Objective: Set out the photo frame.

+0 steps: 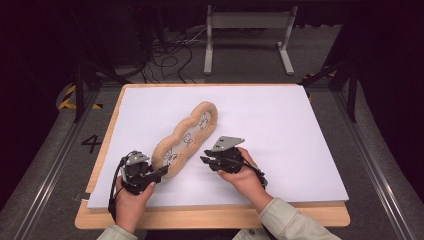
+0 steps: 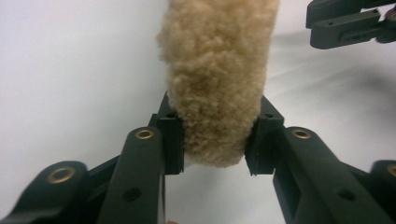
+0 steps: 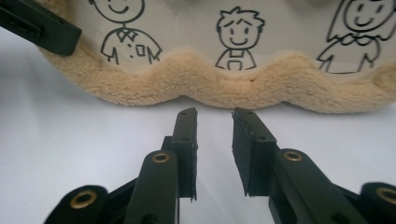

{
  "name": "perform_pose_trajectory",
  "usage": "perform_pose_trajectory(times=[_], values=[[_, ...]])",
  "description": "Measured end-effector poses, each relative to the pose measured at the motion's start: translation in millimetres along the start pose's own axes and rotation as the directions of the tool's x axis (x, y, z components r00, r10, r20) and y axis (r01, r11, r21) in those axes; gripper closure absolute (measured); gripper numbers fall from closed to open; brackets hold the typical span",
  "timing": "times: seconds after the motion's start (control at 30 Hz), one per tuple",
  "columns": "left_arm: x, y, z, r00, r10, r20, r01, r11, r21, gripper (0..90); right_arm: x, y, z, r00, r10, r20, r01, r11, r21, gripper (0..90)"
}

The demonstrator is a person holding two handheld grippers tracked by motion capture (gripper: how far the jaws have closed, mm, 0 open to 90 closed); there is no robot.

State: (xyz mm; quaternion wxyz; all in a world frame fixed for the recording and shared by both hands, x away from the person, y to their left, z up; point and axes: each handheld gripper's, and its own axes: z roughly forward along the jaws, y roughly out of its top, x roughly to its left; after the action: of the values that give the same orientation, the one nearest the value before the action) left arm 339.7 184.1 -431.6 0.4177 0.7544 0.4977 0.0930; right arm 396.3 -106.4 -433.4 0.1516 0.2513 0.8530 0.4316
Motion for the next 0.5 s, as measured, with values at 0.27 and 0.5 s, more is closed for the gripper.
perform_pose_trajectory(times=[0.27,0.5], values=[[5.8,1.6,-3.2,0.9982,-0.014,0.057,0.014,0.9999,0.008,67.9,-18.2,2.9,-14.9,0.9993,0.021,0.031,-0.020,0.999,-0.033,68.8],[13.2,0.3,-11.6,0.9926,-0.013,0.121,0.011,0.9999,0.010,68.4,-49.4,14.1,-25.3,0.9960,0.045,0.077,-0.040,0.997,-0.065,65.1]])
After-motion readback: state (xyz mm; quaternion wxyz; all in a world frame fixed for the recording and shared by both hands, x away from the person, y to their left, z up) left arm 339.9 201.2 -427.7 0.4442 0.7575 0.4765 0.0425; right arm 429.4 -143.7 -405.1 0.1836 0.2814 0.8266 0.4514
